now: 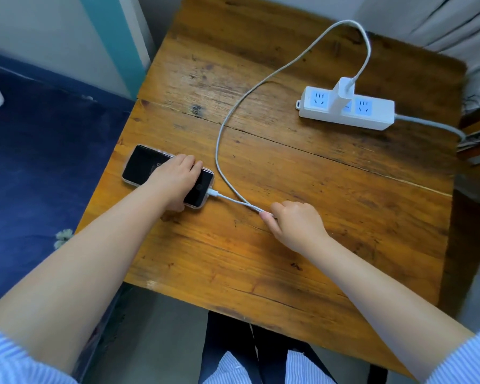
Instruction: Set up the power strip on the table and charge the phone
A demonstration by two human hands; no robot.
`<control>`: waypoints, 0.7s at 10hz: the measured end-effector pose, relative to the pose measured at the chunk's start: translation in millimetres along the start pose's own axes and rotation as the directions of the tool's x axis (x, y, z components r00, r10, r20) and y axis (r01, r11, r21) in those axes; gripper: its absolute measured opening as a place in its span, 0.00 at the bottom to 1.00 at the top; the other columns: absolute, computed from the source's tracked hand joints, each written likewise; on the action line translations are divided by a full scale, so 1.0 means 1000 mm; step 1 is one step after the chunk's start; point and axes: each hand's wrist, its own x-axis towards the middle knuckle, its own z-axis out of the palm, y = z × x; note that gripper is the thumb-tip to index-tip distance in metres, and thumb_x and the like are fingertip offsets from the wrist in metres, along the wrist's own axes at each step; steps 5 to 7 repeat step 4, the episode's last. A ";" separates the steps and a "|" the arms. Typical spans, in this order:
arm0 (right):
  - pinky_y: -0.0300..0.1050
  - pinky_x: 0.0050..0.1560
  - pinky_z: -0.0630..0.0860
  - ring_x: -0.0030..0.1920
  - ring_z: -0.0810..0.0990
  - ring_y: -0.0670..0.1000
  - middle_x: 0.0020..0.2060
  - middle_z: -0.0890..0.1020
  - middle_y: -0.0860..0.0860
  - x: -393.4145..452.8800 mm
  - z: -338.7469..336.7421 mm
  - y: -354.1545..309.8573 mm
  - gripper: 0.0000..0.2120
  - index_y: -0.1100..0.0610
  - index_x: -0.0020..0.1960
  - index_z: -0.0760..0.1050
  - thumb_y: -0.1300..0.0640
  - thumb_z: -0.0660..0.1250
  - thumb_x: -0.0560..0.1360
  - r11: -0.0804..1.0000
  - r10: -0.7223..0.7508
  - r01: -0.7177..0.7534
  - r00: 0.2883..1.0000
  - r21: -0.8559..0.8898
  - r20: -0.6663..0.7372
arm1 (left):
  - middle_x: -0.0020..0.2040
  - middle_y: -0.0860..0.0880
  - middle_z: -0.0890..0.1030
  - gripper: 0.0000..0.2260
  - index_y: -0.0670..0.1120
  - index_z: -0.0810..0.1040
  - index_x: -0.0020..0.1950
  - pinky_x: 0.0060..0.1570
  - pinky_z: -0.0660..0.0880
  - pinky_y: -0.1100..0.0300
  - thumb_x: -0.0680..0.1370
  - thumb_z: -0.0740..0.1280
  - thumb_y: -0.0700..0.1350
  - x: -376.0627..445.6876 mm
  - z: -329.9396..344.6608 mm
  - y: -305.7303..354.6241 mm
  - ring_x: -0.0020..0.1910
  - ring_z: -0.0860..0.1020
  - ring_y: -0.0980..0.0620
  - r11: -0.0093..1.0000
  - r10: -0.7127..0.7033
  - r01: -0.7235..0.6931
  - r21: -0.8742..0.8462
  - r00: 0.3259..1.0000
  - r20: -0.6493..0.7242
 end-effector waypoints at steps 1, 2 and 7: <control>0.50 0.40 0.72 0.44 0.78 0.59 0.42 0.82 0.58 0.004 0.000 0.003 0.19 0.61 0.50 0.75 0.46 0.56 0.77 0.993 -0.002 0.013 0.996 0.117 -0.094 | 0.76 0.42 0.54 0.45 0.41 0.46 0.74 0.74 0.53 0.54 0.69 0.72 0.53 -0.007 0.005 0.000 0.75 0.52 0.45 0.997 0.027 -0.029 -0.070 0.999 -0.032; 0.52 0.47 0.72 0.48 0.77 0.59 0.45 0.81 0.58 0.010 -0.005 0.008 0.19 0.61 0.53 0.75 0.46 0.60 0.75 0.986 0.013 0.005 0.994 0.169 -0.105 | 0.77 0.43 0.51 0.40 0.40 0.47 0.74 0.75 0.48 0.54 0.74 0.63 0.59 -0.014 0.016 0.007 0.76 0.48 0.47 0.974 -0.011 -0.015 -0.226 0.994 -0.113; 0.52 0.55 0.69 0.53 0.75 0.58 0.49 0.80 0.58 0.014 -0.010 0.015 0.15 0.60 0.56 0.74 0.51 0.61 0.75 0.963 0.015 0.007 0.997 0.269 -0.080 | 0.77 0.41 0.49 0.27 0.38 0.48 0.74 0.74 0.45 0.53 0.80 0.53 0.50 -0.012 0.037 0.038 0.76 0.45 0.47 0.877 -0.199 0.070 -0.475 0.954 -0.226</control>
